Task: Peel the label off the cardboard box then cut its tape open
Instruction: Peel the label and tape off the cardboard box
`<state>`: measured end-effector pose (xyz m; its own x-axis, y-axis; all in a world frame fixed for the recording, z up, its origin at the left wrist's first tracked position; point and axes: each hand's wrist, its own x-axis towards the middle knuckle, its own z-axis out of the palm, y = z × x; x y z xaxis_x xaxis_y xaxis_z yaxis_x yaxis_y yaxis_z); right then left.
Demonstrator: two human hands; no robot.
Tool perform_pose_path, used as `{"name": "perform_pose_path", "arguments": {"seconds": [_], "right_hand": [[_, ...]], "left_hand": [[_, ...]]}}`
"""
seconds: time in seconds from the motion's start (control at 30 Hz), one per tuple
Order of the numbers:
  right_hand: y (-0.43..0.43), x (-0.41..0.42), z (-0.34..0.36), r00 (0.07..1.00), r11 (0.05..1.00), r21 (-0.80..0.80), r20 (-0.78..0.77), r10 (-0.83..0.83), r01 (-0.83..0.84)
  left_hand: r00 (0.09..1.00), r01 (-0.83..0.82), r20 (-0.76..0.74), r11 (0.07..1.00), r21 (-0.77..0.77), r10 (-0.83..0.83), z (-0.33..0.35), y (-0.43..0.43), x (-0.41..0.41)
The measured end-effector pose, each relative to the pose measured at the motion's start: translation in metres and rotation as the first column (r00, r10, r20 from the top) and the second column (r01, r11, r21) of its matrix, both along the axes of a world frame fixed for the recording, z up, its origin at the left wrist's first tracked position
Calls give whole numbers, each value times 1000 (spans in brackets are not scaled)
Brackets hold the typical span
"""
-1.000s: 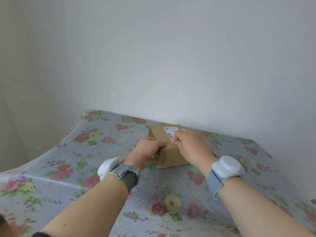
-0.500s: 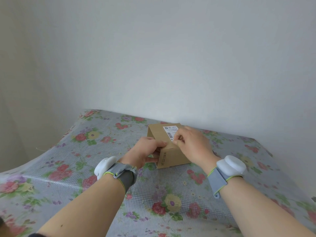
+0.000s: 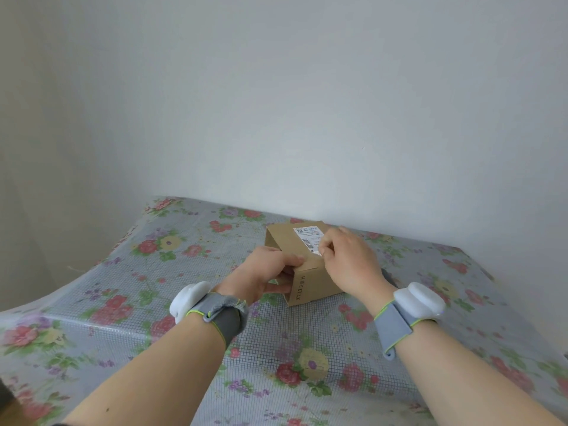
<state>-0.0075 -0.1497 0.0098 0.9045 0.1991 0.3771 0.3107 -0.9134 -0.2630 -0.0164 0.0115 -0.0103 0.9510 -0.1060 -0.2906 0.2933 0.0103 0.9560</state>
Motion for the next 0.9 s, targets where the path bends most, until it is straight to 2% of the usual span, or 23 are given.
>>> {"name": "perform_pose_path", "arguments": {"seconds": [0.07, 0.13, 0.27, 0.4, 0.5, 0.63, 0.8, 0.9], "right_hand": [[-4, 1, 3, 999, 987, 159, -48, 19, -11], [-7, -1, 6, 996, 980, 197, -76, 54, -38], [-6, -6, 7, 996, 996, 28, -38, 84, -83], [-4, -7, 8, 996, 992, -88, 5, 86, -86], [-1, -9, 7, 996, 987, -140, 27, 83, -78], [0, -10, 5, 998, 992, -119, 32, 50, -45], [4, -8, 2, 999, 998, 52, -7, -46, 47], [7, -8, 0, 995, 981, 162, -32, -99, 103]], "left_hand": [[999, 36, -16, 999, 8, -36, 1, 2, -1], [996, 84, -29, 996, 27, -83, 2, 4, -2], [987, 157, -67, 974, 160, -148, 8, 10, -2], [998, 24, -58, 959, 281, -8, 11, 19, 1], [993, -72, -85, 986, 151, 85, 10, 15, 3], [977, -189, -109, 981, -31, 185, 4, -10, 4], [934, -358, -30, 933, -25, 357, -4, -33, 8], [923, -385, 12, 923, 6, 385, -6, -34, 10]]}}
